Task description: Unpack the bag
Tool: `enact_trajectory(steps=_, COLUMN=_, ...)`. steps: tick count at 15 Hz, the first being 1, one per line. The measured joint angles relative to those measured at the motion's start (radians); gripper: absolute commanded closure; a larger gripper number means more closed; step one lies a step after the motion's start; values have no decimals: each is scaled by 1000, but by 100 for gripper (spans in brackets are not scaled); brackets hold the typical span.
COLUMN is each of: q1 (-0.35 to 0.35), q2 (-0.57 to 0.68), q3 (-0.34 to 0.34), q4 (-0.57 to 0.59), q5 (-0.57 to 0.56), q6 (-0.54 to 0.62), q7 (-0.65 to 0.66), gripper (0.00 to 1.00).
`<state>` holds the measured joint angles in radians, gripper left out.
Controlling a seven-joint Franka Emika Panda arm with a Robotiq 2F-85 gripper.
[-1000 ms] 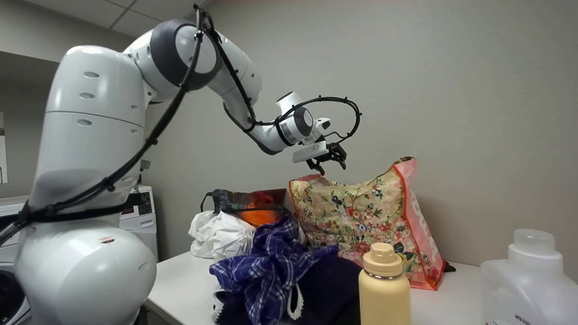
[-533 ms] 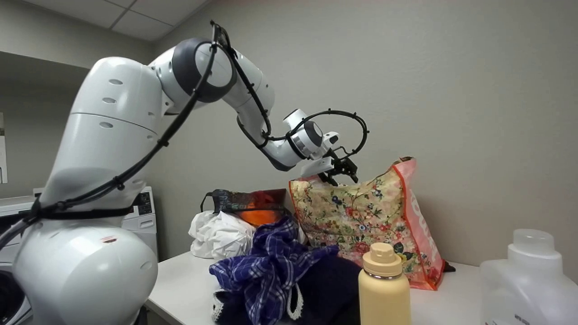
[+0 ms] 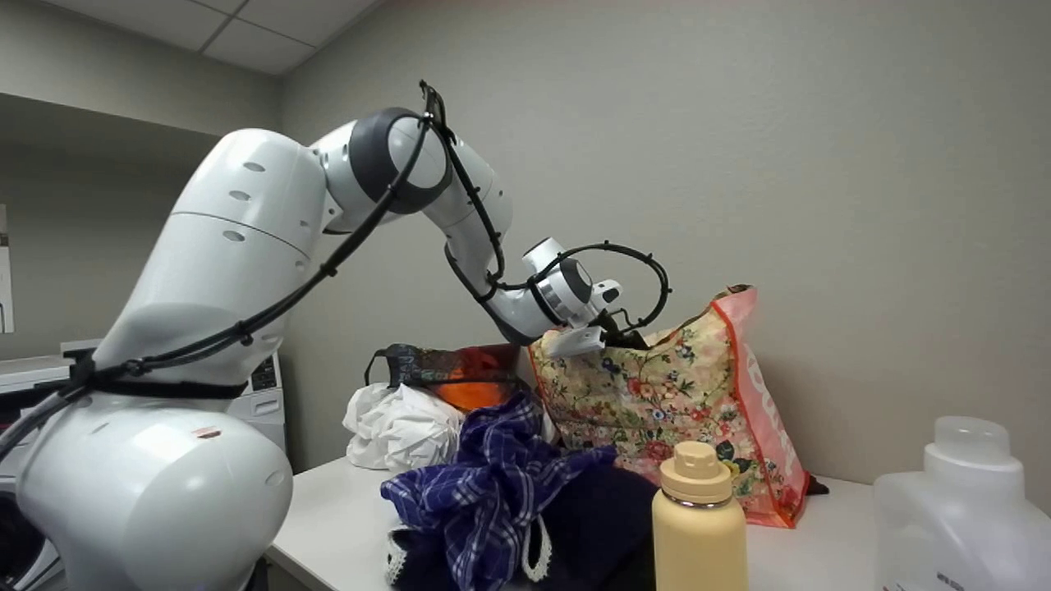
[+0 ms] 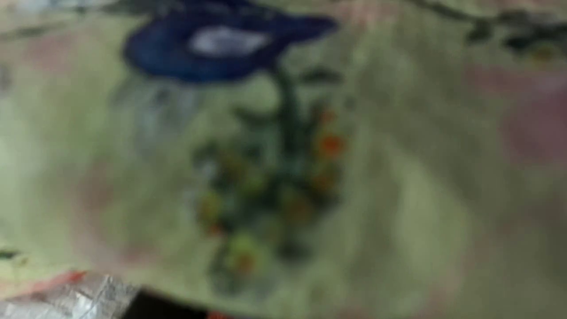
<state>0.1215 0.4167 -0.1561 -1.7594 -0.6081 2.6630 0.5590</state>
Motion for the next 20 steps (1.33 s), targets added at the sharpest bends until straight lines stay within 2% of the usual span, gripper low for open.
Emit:
enact_trajectory(steps=3, q1=18, q2=29, q3=-22, q4=18, q5=4, q6=0, q7=0, gripper=73)
enact_trajectory(steps=6, q1=28, q2=39, q3=-34, q4=32, q5=4, q6=0, q7=0, gripper=92)
enact_trajectory(steps=8, q1=36, q2=41, q3=-43, q4=38, q5=4, q6=0, q7=0, gripper=95)
enact_trajectory(steps=10, q1=43, q2=41, q3=-51, q4=41, q5=4, q6=0, q7=0, gripper=92)
enact_trajectory(steps=15, q1=44, q2=31, q3=-53, q4=42, q5=40, q6=-1, q7=-1, gripper=92)
enact_trajectory(steps=20, q1=48, q2=-63, q3=-45, q4=45, q5=92, q6=-70, q7=-25, gripper=92)
